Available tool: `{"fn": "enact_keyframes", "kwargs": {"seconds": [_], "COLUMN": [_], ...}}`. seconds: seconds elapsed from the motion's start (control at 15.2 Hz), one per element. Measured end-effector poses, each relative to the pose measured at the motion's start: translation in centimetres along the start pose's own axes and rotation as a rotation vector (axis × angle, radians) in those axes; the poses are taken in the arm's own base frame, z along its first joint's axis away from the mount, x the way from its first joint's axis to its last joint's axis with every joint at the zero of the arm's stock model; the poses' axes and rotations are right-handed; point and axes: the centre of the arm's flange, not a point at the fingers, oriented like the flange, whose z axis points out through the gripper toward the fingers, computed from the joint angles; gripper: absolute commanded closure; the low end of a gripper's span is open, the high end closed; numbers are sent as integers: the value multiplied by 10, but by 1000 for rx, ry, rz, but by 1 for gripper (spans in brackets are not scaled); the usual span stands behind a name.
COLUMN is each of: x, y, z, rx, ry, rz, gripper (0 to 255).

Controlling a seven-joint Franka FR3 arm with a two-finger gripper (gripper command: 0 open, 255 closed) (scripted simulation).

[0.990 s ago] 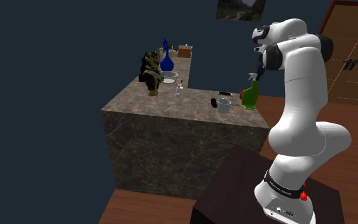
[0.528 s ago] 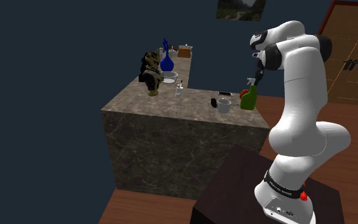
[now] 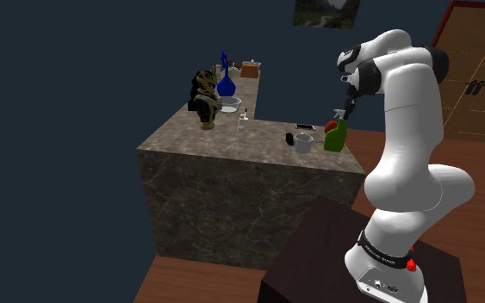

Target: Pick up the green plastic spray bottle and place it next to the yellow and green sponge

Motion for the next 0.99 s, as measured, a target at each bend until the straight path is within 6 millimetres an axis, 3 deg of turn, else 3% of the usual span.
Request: {"fn": "enact_keyframes", "kwargs": {"seconds": [0.07,0.13,0.53,0.79,0.99], "x": [0,0,0,0,0], "y": [0,0,0,1,0], "z": [0,0,0,-38,-49], "rx": [0,0,0,-2,-1], "ry": [0,0,0,0,0], "rz": [0,0,0,0,0], "gripper": [255,0,0,0,0]}}
